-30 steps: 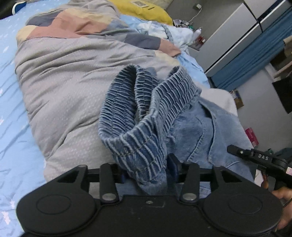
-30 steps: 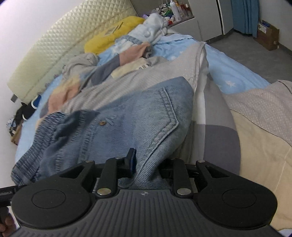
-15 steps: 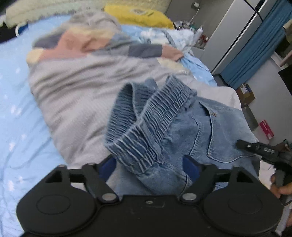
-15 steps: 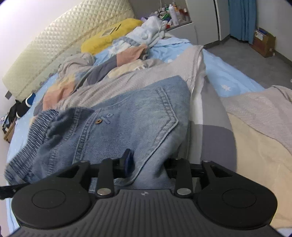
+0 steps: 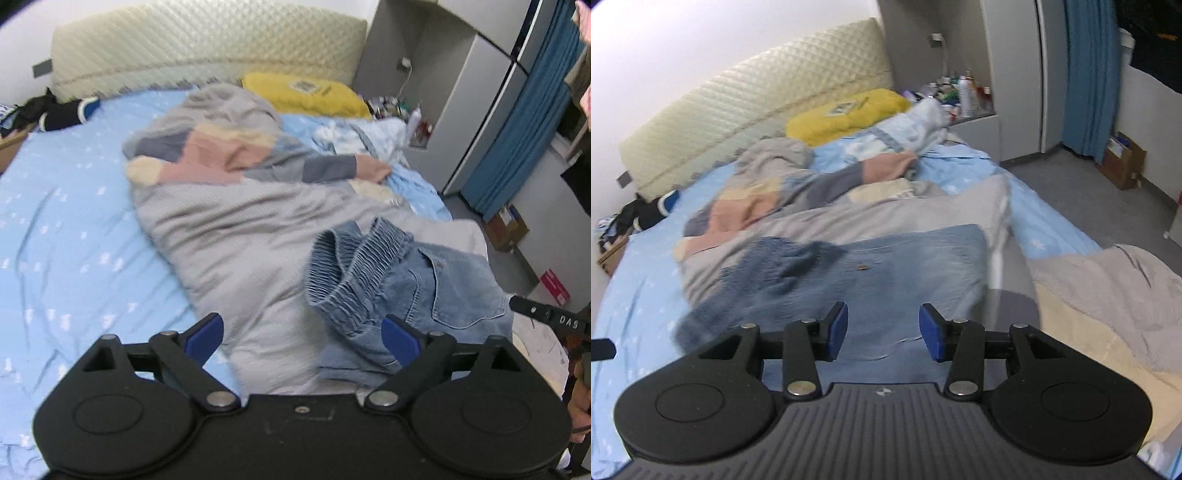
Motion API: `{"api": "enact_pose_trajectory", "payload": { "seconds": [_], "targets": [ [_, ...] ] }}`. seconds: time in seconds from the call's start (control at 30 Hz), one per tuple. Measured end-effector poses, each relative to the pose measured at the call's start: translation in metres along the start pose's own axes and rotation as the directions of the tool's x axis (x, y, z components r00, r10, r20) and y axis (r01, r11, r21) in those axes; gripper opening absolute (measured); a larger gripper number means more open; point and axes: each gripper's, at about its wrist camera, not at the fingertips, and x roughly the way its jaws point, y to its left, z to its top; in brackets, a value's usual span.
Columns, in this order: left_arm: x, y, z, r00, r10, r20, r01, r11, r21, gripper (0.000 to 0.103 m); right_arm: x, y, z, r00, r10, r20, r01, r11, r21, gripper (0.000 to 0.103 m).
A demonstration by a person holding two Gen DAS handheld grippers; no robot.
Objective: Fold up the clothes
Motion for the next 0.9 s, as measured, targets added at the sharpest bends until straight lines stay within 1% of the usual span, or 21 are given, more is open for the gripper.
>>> {"api": "enact_pose_trajectory", "payload": {
  "seconds": [0.17,0.27,0.37,0.53,0.63,0.73,0.83,0.9],
  "targets": [
    [-0.057,0.032,-0.01,0.998,0.022,0.06,-0.022,1.0,-0.008,0.094,-0.029,0.057,-0.013,0.998,0.058,0.0,-0.058,0.997,-0.055,0.046],
    [-0.094,0.066,-0.024,0.996,0.037,0.085,-0.037,0.999,-0.006,0.095,-0.048,0.098,-0.028,0.996,0.086,-0.002,-0.086,0.993,-0.083,0.046],
    [-0.131,0.107,-0.043,0.994,0.04,0.104,-0.039,0.999,-0.012,0.095,-0.07,0.144,-0.048,0.994,0.113,-0.004,-0.113,0.988,-0.101,0.046],
    [-0.186,0.189,-0.081,0.992,0.026,0.125,-0.023,0.999,-0.028,0.097,-0.109,0.231,-0.097,0.991,0.132,0.002,-0.13,0.981,-0.141,0.046],
    [-0.213,0.239,-0.102,0.995,0.056,0.088,-0.053,0.998,-0.037,0.097,-0.128,0.279,-0.126,0.99,0.14,-0.014,-0.14,0.98,-0.14,0.046],
    [-0.241,0.277,-0.116,0.992,0.094,0.089,-0.091,0.995,-0.03,0.097,-0.143,0.327,-0.149,0.985,0.165,-0.044,-0.17,0.976,-0.138,0.046],
    [-0.265,0.312,-0.124,0.986,0.139,0.093,-0.132,0.988,-0.075,0.097,-0.151,0.366,-0.163,0.98,0.19,-0.064,-0.199,0.965,-0.171,0.047],
    [-0.277,0.328,-0.126,0.979,0.178,0.101,-0.168,0.98,-0.105,0.097,-0.153,0.387,-0.17,0.975,0.206,-0.078,-0.218,0.957,-0.19,0.047]
  ]
}}
